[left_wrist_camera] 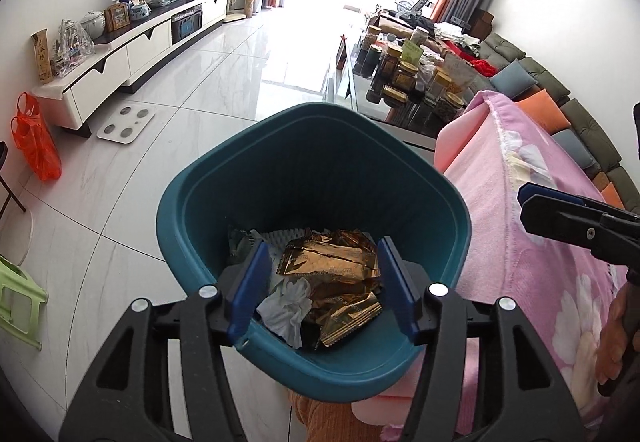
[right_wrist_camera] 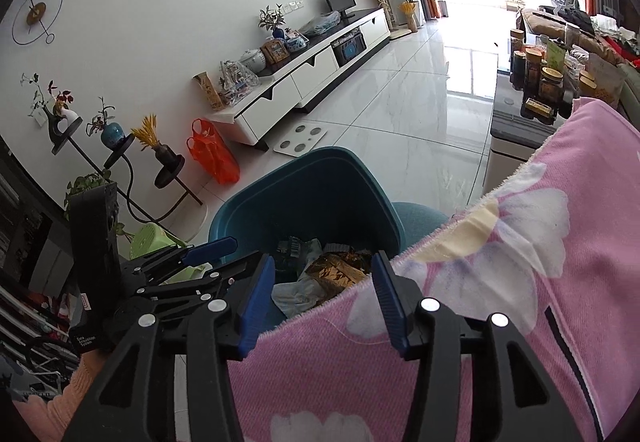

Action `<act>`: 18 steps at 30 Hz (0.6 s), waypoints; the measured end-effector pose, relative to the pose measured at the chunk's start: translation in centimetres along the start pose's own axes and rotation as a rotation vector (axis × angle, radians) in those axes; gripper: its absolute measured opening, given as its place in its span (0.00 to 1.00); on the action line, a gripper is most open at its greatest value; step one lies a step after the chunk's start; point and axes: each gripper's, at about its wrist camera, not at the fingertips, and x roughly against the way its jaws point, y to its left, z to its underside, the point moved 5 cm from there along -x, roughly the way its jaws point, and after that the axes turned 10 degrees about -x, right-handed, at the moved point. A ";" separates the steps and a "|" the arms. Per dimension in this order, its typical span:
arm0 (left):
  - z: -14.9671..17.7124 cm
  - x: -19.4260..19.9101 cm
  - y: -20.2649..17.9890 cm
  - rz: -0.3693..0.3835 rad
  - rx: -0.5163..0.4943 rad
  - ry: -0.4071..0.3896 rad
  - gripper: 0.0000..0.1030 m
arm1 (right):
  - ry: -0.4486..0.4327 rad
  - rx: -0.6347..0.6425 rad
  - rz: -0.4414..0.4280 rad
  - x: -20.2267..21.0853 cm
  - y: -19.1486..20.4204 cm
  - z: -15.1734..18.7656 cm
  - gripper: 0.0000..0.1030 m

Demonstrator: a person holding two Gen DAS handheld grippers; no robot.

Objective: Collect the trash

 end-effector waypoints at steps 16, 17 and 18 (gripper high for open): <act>1.1 10.6 -10.0 0.099 -0.150 -0.263 0.95 | -0.379 0.030 0.146 13.6 -3.9 6.8 0.93; 1.3 10.8 -11.0 0.108 -0.157 -0.270 0.95 | -0.398 0.015 0.171 14.4 -4.5 7.5 0.93; 1.4 10.9 -12.0 0.116 -0.162 -0.279 0.95 | -0.416 -0.001 0.194 15.1 -5.1 8.2 0.93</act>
